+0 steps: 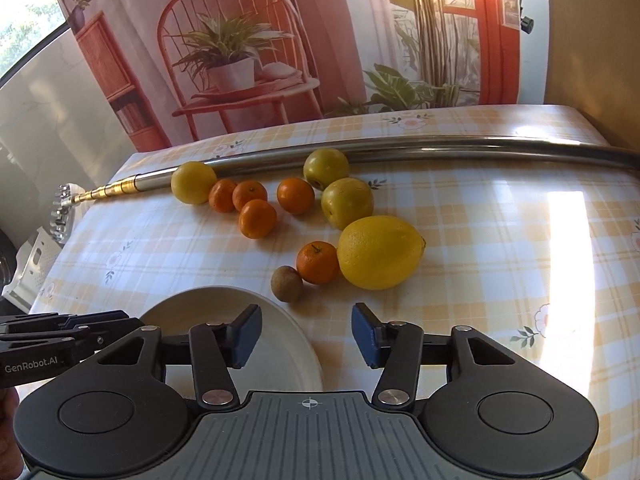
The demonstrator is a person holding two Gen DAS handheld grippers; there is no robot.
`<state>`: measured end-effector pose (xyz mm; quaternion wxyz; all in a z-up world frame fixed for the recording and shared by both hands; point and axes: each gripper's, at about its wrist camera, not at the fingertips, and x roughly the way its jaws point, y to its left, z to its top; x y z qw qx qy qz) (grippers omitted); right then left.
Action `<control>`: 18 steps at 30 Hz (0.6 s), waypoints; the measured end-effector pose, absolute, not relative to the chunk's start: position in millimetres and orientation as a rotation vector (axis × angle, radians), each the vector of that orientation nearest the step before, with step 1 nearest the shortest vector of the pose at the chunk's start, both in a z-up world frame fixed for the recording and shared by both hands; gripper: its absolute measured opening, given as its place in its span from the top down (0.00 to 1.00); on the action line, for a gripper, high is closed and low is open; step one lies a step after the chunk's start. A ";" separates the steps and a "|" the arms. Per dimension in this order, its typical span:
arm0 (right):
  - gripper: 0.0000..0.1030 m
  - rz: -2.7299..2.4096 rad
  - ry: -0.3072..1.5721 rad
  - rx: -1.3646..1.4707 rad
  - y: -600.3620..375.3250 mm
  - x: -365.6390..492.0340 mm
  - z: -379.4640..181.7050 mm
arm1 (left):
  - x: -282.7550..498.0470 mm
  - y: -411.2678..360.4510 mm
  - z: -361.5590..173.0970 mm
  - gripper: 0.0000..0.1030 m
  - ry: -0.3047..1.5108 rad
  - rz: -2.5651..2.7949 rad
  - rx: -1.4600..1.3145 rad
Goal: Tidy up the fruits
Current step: 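Carry the kiwi over the white plate with the left tool while the right tool grasps another kiwi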
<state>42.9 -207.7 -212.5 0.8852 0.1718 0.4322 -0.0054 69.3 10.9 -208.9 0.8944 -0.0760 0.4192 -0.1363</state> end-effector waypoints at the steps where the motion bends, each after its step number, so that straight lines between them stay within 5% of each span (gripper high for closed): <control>1: 0.61 -0.006 0.905 0.366 -207.0 44.8 -213.8 | 68.6 10.8 -209.1 0.74 0.868 -0.284 -0.155; 18: 0.74 0.025 1.002 0.564 -205.2 100.3 -245.8 | 60.6 10.7 -214.0 0.74 0.869 -0.287 -0.133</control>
